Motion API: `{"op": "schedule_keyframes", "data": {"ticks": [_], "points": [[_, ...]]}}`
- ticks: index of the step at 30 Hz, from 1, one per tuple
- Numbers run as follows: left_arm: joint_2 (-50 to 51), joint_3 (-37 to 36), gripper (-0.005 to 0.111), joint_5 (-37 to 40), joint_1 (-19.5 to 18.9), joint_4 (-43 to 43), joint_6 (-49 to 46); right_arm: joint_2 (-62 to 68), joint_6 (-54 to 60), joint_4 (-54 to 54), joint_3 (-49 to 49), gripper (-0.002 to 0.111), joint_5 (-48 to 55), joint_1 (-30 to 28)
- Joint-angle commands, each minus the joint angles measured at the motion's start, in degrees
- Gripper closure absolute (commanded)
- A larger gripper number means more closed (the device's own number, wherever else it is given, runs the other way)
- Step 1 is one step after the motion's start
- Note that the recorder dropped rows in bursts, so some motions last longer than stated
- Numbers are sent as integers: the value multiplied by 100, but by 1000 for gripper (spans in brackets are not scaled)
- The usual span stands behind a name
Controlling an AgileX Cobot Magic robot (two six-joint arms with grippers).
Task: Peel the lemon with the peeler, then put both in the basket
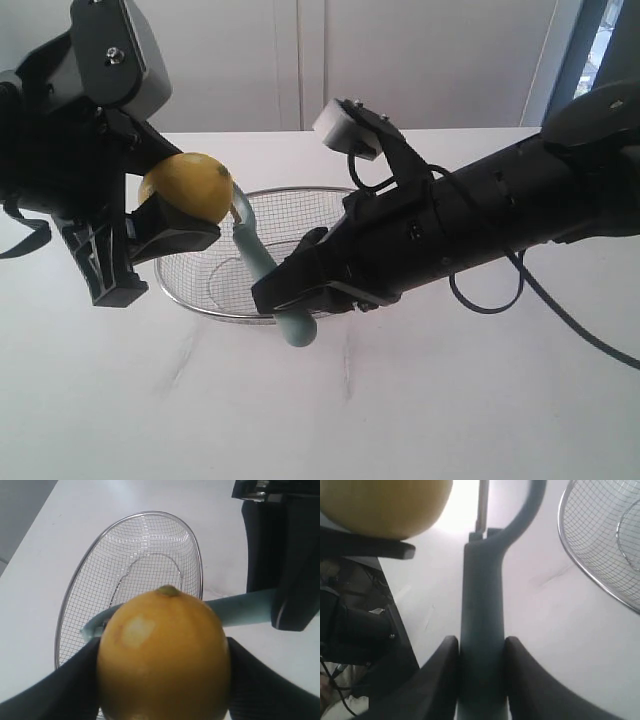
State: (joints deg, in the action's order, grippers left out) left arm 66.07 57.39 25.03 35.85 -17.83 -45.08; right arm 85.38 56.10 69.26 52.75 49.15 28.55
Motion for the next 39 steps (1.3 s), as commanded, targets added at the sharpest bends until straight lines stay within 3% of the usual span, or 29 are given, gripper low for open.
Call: {"op": "schedule_keyframes", "data": {"ticks": [1, 24, 34, 39], "points": [[-51, -9, 107, 22, -10, -58, 33, -58, 31, 66, -20, 108, -46, -1], [-51, -9, 107, 22, -10, -58, 33, -880, -204, -420, -20, 108, -463, -42], [-51, -9, 107, 22, -10, -58, 33, -2111, -299, -562, -20, 108, -513, -520], [-51, -9, 107, 22, -10, -58, 33, -2681, -687, -1379, -20, 108, -940, -587]]}}
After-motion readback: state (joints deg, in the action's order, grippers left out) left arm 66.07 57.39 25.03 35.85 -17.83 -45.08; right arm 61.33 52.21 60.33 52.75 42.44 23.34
